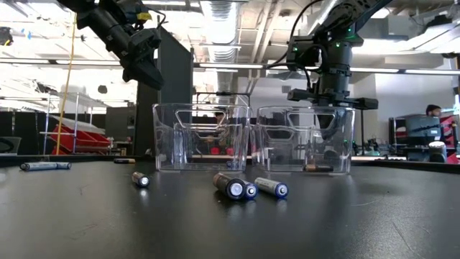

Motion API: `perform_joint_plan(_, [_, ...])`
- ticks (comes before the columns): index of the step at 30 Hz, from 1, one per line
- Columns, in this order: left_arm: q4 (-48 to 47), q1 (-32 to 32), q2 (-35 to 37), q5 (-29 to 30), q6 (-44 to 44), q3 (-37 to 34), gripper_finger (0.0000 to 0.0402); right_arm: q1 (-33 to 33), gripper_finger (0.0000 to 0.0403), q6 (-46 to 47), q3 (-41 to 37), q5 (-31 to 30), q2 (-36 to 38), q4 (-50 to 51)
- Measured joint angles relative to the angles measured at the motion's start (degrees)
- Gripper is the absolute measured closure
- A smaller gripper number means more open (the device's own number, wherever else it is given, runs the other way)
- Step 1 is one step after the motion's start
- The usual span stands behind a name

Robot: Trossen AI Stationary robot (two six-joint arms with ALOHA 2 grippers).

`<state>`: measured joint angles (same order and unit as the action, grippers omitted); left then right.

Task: Sort batteries
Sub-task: Move the top transparent bin to the top center of the table, then put the black battery into the right transparent bin

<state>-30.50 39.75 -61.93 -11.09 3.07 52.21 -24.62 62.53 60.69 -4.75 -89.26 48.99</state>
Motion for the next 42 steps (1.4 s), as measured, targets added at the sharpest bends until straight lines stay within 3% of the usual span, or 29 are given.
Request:
perform_joint_plan(11, [0.0,0.0,0.0,0.0,0.69,0.0,0.0274,-0.26,0.0334,-1.59,2.43,-0.02,0.13,1.72])
perform_joint_plan(27, [-0.04,0.0,0.0,0.0,0.59,0.0,0.0274,-0.13,0.0235,-1.45,2.43,-0.02,0.47,3.98])
perform_joint_plan(42, [-0.63,0.0,0.0,0.0,0.61,0.0,0.0274,-0.07,0.0218,-1.47,2.43,-2.86,16.78,8.9])
